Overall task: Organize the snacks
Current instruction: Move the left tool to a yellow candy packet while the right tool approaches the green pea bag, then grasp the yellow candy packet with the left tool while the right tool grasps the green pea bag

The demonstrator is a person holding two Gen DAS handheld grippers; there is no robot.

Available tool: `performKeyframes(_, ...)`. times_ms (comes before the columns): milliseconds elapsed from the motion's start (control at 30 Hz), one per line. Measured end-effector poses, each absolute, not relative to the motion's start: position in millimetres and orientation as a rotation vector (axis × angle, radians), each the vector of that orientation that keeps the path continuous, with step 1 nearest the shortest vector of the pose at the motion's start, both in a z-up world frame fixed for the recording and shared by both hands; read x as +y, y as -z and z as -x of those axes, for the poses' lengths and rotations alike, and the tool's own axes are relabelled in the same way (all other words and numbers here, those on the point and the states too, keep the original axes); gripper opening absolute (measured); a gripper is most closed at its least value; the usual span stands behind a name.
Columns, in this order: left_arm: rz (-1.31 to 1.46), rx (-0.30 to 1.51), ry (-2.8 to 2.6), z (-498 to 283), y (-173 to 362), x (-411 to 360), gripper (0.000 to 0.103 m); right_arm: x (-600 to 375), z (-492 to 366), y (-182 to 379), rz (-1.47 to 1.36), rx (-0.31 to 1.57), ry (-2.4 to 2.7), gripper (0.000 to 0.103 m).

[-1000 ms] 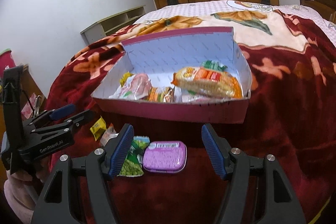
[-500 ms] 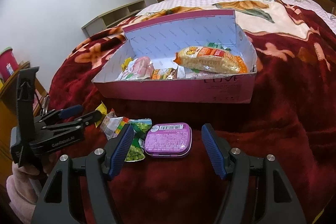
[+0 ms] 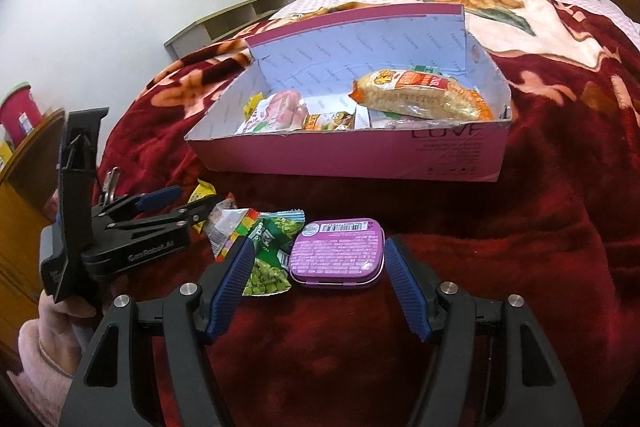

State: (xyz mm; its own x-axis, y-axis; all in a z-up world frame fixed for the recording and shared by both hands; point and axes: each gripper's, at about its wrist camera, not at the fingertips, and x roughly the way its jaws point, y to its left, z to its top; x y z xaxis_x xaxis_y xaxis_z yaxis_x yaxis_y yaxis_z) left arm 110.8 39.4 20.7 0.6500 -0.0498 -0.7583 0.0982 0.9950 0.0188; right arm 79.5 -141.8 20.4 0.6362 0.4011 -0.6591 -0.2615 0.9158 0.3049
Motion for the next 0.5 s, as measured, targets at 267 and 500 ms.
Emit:
performKeyframes(267,-0.047,0.858,0.057,-109.5,-16.8,44.6,0.045,-139.2,-79.2,-18.8,-0.189,0.802,-0.387,0.069)
performKeyframes(500,-0.032,0.841,0.033,-99.2,-18.7,50.5,0.029,-137.9,-77.2,-20.1,-0.187,0.799,-0.391,0.069)
